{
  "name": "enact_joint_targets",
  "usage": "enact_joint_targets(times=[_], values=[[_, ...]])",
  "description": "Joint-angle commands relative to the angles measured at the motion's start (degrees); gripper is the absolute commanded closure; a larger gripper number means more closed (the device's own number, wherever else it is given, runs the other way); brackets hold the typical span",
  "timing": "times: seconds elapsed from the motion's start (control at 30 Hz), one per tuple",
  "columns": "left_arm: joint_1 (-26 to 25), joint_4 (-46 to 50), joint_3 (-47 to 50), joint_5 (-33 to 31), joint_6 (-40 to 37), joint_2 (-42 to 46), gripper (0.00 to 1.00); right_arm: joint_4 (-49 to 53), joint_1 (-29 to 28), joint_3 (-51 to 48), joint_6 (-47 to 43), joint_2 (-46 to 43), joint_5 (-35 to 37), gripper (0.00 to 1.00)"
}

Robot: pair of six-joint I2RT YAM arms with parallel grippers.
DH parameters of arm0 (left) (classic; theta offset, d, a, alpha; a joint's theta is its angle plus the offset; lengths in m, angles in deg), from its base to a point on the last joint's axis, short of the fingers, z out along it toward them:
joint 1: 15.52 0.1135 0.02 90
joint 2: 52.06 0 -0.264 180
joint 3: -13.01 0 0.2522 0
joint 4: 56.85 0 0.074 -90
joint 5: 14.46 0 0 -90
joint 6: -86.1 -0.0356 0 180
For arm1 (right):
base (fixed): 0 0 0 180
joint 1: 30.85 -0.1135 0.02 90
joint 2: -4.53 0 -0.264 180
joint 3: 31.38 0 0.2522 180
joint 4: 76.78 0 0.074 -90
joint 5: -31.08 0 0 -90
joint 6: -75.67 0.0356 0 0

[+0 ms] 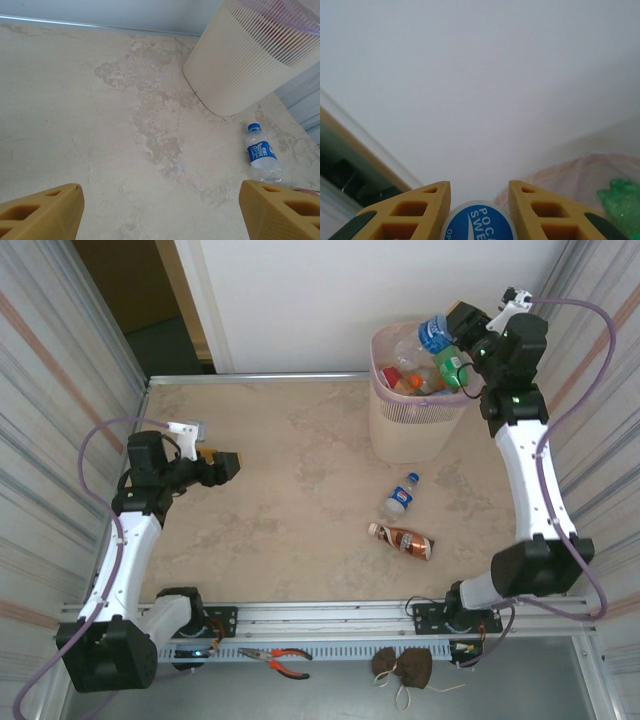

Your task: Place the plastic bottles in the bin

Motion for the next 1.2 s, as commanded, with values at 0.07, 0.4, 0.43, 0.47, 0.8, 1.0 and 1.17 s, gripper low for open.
enact_joint_targets(times=[0.07, 0.4, 0.43, 0.47, 0.8, 1.0, 1.17], values=[[0.53, -1.31, 0.77, 1.03, -1.39, 0.52, 0.19, -10.53, 2.26, 4.26, 7.30, 8.35, 1.84, 0.80], [0.57, -0.91, 0.42, 0.65, -1.89, -1.24, 0.19, -20.03, 1.80, 6.62, 14.66, 21.36, 2.35, 0.81], [0.51, -0.91, 0.48, 0.58, -1.96, -1.38, 0.19, -21.00, 1.72, 6.69, 16.20, 22.56, 2.16, 0.81], [0.58, -0.91, 0.42, 0.52, -1.86, -1.42, 0.19, -22.19, 1.70, 6.89, 17.55, 23.76, 1.65, 0.81], [0.57, -1.06, 0.32, 0.62, -1.90, -2.26, 0.19, -25.32, 1.35, 7.99, 25.52, 30.36, -4.47, 0.75], [0.55, -1.26, 0.10, 1.23, -1.67, -2.36, 0.19, -21.60, 1.35, 8.02, 22.82, 28.92, -5.68, 0.59], [0.51, -1.32, 0.21, 1.49, -1.59, -1.83, 0.19, -14.40, 1.30, 8.46, 15.02, 24.61, -4.14, 0.43]])
